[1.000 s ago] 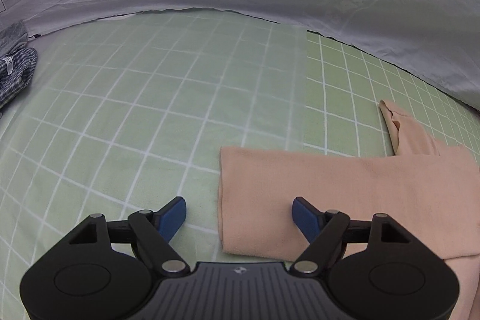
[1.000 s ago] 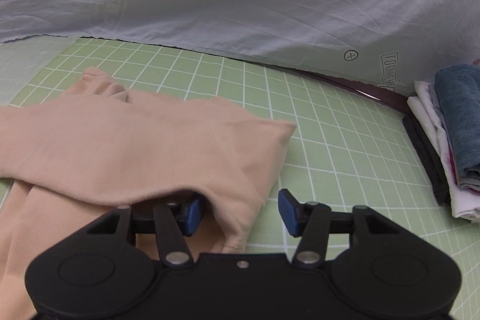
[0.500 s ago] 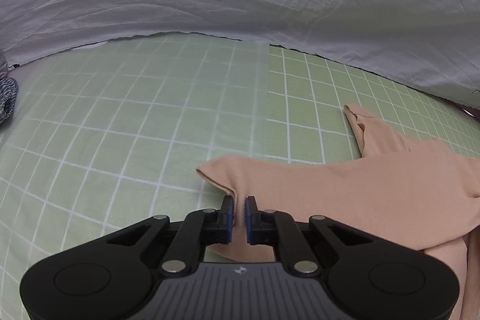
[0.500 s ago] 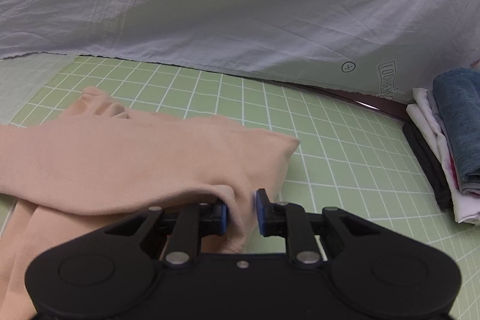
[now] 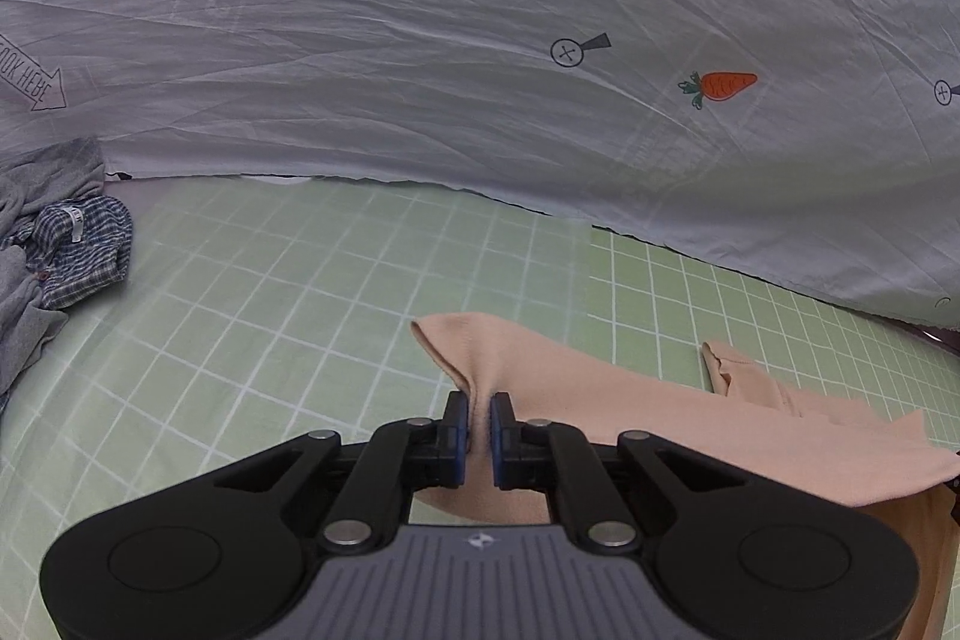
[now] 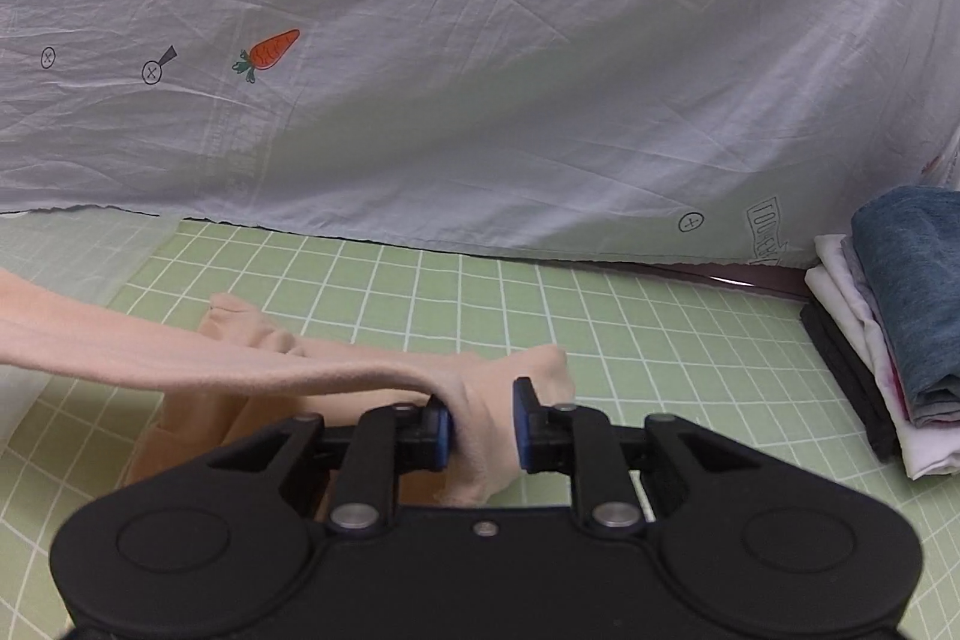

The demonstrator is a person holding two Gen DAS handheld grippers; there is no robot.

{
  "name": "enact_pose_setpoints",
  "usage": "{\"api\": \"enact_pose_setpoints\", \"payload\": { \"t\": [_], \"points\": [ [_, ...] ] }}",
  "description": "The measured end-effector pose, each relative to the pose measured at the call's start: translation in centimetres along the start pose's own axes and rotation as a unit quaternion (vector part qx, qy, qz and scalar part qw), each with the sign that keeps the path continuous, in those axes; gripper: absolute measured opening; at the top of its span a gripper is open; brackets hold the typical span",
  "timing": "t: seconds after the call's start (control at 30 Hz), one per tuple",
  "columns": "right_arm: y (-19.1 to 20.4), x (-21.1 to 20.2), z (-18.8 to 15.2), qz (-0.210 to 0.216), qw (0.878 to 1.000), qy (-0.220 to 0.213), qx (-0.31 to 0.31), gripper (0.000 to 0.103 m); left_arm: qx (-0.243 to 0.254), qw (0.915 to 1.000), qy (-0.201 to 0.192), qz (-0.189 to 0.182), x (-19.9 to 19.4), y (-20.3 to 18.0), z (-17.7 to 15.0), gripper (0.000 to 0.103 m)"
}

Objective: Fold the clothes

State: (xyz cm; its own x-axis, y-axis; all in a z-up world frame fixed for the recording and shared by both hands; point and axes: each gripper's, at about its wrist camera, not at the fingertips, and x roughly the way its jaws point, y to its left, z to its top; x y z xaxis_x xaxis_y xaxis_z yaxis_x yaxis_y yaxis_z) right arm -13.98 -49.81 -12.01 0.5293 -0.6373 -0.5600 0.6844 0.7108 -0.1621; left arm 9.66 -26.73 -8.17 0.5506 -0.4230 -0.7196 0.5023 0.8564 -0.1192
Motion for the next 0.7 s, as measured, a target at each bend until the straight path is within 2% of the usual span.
{"api": "enact_pose_setpoints", "payload": {
  "t": [0.1,0.17,0.23,0.3,0.33,0.53,0.7],
  "points": [
    [0.8,1.4,-0.8,0.039,0.998,0.053,0.003,0.036,-0.018,0.9992,0.025,0.024,1.1,1.6,-1.1,0.009],
    [0.8,2.1,-1.5,0.069,0.993,0.094,0.025,0.040,-0.032,0.9980,0.045,0.032,2.0,2.6,-2.0,0.009],
    [0.4,1.9,-1.9,0.092,0.988,0.112,0.043,0.047,-0.038,0.9970,0.057,0.035,2.5,3.1,-2.9,0.009],
    [-0.3,1.1,-2.0,0.112,0.985,0.114,0.059,0.060,-0.038,0.9965,0.065,0.036,2.9,3.1,-3.4,0.009],
    [-0.8,0.7,-2.2,0.122,0.983,0.115,0.071,0.061,-0.039,0.9962,0.069,0.035,3.1,3.0,-3.6,0.009],
    [-4.5,-1.0,-3.1,0.131,0.973,0.104,0.156,0.064,-0.041,0.9950,0.083,0.039,4.1,3.2,-4.1,0.009],
    [-7.0,0.8,-3.1,0.111,0.963,0.096,0.225,0.065,-0.048,0.9941,0.090,0.039,4.5,3.4,-4.3,0.009]
  ]
}}
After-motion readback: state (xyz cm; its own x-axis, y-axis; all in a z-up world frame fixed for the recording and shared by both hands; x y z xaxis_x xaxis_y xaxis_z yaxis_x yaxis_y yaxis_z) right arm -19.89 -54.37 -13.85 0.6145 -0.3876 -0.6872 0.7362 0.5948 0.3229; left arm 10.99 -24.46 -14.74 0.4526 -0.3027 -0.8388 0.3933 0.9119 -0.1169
